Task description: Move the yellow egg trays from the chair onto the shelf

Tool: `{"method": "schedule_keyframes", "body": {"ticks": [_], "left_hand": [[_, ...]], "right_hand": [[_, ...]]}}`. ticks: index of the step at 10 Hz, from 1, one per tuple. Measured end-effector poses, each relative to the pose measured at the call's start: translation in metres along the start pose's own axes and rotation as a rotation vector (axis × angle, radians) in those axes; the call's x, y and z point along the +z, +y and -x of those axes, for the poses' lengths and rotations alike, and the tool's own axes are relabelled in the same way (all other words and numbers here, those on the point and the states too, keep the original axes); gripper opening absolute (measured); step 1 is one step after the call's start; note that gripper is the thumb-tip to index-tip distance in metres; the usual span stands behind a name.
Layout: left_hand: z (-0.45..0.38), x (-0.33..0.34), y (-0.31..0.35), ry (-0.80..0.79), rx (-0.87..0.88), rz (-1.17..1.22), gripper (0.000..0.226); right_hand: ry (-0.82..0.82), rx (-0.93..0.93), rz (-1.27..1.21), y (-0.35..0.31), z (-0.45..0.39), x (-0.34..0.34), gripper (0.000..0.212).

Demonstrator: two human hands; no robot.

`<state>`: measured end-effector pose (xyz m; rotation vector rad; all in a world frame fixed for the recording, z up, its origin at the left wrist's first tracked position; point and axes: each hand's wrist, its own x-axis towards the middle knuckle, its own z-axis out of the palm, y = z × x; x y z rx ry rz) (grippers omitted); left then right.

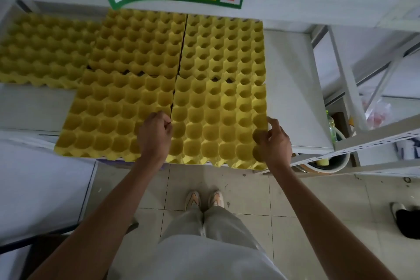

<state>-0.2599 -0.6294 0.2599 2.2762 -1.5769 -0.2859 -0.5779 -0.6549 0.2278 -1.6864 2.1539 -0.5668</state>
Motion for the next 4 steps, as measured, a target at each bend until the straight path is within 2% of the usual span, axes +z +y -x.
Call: {"method": "schedule_keyframes", "body": {"ticks": [1, 2, 3, 4], "left_hand": [[-0.001, -0.001, 0.001, -0.012, 0.012, -0.013, 0.005], [0.0, -0.012, 0.007, -0.036, -0.009, -0.004, 0.008], [0.01, -0.028, 0.017, -0.079, -0.043, 0.039, 0.017], [0.024, -0.052, 0.024, -0.077, -0.121, 0.038, 0.042]], "right_hand": [[-0.042, 0.001, 0.067, -0.007, -0.002, -0.008, 0.038], [-0.125, 0.059, 0.148, -0.025, -0.006, -0.024, 0.047], [-0.259, 0.065, 0.229, -0.042, -0.009, -0.045, 0.043], [-0.326, 0.02, 0.185, -0.051, -0.005, -0.073, 0.043]]}}
